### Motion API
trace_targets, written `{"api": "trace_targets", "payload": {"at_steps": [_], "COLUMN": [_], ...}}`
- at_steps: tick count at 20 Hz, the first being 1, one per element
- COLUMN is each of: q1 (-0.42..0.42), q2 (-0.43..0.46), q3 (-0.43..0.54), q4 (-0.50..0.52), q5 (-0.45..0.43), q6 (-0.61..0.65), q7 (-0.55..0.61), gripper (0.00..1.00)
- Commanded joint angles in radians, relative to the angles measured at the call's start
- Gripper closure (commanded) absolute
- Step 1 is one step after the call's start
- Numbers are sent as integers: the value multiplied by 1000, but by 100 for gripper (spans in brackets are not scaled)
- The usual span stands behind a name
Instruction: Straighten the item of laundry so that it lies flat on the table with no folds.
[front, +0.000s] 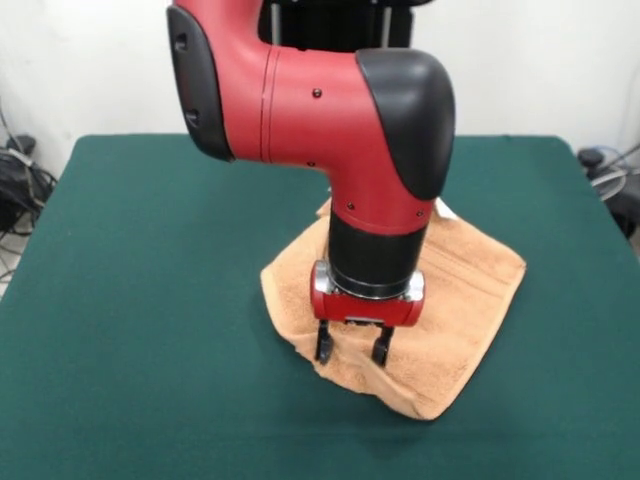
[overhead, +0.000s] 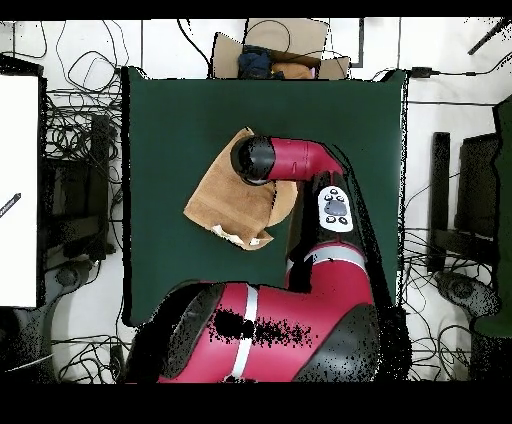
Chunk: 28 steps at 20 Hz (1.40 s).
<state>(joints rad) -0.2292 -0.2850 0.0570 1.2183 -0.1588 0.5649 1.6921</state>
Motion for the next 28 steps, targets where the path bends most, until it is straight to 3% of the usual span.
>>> {"api": "trace_targets", "payload": {"at_steps": [1, 14, 18, 28], "q1": [-28, -11, -20, 31], "q2": [17, 6, 17, 17], "q3": [125, 118, 158, 102], "q4": [15, 10, 6, -18], "q5": [34, 22, 31, 35], "q6": [86, 70, 58, 60], "q7": [5, 39, 16, 97], "gripper": [0, 0, 0, 0]}}
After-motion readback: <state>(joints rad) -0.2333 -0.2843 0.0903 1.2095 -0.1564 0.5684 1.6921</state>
